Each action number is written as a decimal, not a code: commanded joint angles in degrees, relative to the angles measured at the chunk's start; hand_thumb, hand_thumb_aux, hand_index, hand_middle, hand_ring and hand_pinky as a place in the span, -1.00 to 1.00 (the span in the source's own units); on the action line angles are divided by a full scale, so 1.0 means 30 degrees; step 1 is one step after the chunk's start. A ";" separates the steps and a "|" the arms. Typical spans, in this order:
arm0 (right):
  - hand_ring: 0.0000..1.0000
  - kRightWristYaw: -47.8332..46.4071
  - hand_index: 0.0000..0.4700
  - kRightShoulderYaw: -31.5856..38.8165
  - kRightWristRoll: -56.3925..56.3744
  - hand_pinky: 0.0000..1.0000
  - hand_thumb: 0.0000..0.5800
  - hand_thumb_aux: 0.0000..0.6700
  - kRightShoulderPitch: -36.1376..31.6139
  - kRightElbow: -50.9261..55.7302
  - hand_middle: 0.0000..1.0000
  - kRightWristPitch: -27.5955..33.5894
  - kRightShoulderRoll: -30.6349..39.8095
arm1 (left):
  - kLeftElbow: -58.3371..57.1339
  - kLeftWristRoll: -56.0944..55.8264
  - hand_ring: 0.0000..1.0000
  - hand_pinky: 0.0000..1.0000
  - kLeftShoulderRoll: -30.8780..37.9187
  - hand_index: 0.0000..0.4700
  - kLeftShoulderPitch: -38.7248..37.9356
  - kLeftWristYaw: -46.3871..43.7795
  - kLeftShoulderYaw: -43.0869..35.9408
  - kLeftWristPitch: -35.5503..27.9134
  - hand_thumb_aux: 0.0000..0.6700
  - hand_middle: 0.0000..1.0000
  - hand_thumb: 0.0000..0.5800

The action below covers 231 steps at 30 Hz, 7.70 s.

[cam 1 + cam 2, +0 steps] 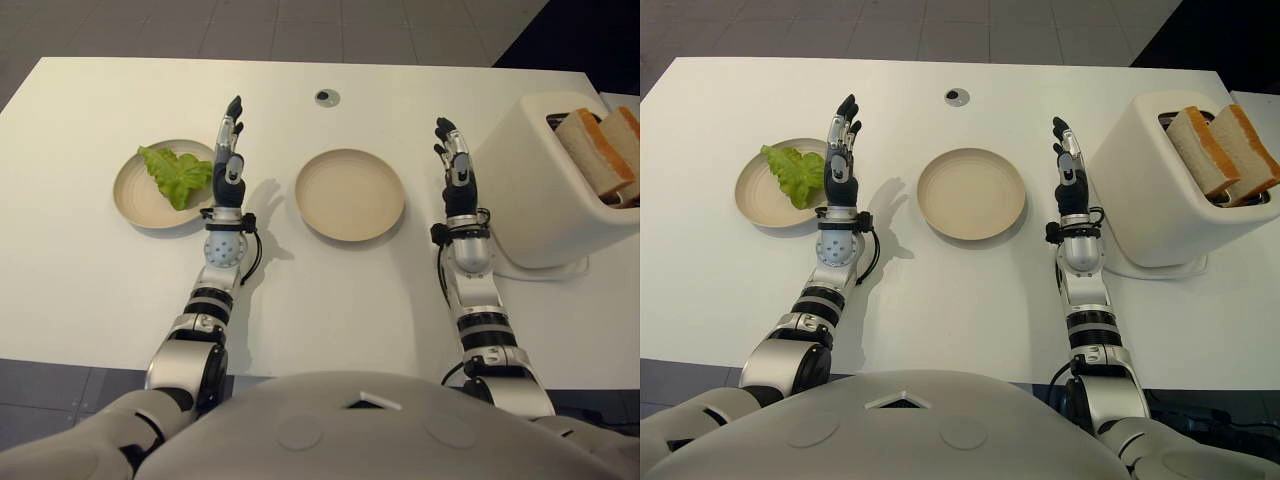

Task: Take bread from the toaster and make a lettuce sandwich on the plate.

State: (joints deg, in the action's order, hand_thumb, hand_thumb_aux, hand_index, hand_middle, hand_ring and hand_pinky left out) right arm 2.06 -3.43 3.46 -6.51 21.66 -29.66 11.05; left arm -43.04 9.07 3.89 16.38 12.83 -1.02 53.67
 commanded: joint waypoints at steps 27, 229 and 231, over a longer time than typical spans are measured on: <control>-1.00 0.3093 -1.00 -1.2034 1.0288 -1.00 -1.00 -1.00 0.6681 -0.5015 -1.00 0.4991 0.9386 | -0.0204 0.1942 -1.00 -1.00 -0.0573 -1.00 -0.2798 0.1431 -0.0872 -0.0795 -1.00 -1.00 -1.00; 1.00 -0.3512 1.00 0.4259 -0.0293 1.00 1.00 1.00 0.1378 -0.7169 1.00 1.0159 -0.0832 | 0.9958 0.9032 -1.00 -1.00 0.5119 -1.00 -0.4238 0.4101 -0.2245 -1.0749 -1.00 -1.00 -1.00; 1.00 -0.3552 1.00 0.4553 -0.0086 1.00 1.00 1.00 0.1661 -0.7909 1.00 1.0669 -0.1069 | 0.9996 0.9348 -1.00 -1.00 0.5144 -1.00 -0.4125 0.4128 -0.2598 -1.0451 -1.00 -1.00 -1.00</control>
State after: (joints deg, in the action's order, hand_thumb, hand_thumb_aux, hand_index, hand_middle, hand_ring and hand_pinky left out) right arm -8.66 9.25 2.41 -2.41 0.16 0.51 8.57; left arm -12.96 36.06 19.36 3.42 25.46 -7.65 21.49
